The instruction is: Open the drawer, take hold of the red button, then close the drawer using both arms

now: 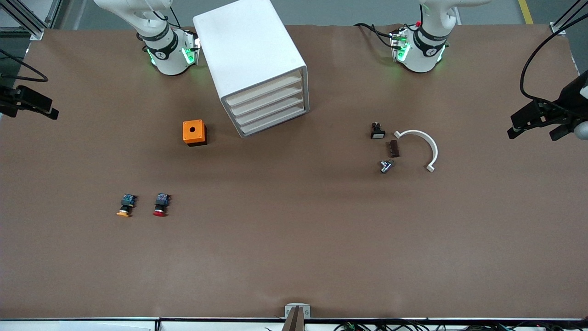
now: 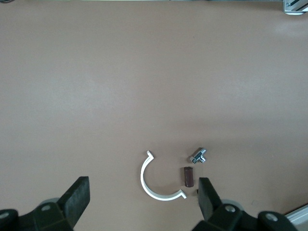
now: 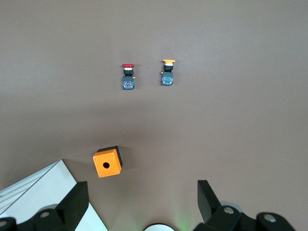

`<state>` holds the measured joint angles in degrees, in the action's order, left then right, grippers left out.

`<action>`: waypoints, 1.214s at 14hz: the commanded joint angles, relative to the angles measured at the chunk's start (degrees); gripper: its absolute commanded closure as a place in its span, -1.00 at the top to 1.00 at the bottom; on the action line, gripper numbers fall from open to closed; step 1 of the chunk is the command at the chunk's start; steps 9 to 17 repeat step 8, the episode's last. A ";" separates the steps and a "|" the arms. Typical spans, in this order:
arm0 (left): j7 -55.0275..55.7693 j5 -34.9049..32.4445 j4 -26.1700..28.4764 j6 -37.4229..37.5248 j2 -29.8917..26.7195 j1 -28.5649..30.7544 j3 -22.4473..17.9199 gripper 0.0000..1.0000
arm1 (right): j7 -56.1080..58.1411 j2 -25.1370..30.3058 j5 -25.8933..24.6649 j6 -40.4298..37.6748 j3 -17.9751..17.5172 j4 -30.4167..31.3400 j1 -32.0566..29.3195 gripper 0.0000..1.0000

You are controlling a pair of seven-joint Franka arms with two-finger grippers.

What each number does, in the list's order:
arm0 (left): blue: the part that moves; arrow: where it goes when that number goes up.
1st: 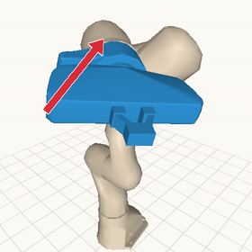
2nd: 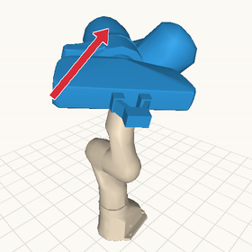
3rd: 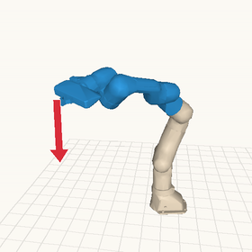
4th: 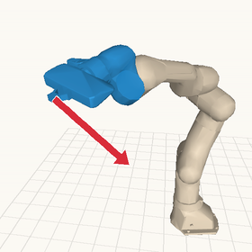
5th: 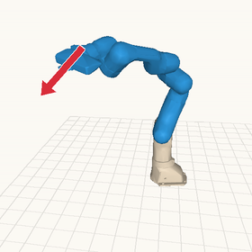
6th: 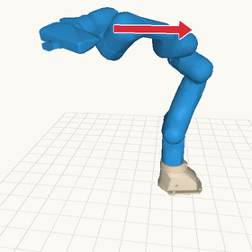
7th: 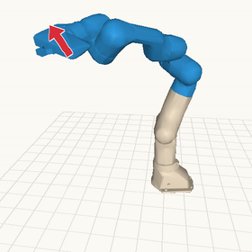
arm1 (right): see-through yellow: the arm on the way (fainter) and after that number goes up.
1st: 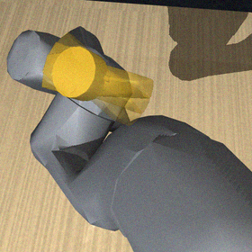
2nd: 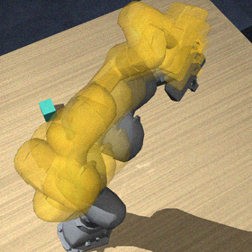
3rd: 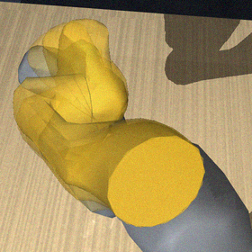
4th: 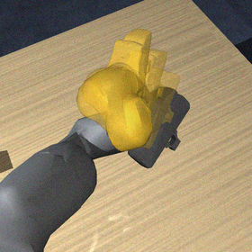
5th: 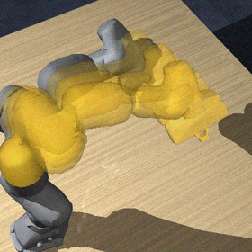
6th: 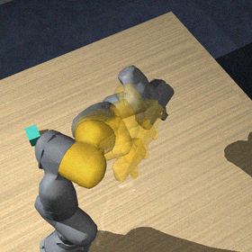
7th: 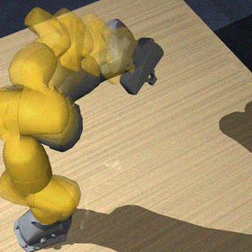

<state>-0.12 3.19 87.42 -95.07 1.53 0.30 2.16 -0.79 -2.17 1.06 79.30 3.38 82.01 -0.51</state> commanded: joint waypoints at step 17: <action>2.75 -1.69 -0.85 1.12 -0.12 -0.30 0.30 0.99 | 0.09 4.11 0.61 2.88 -0.13 5.09 -0.46 1.00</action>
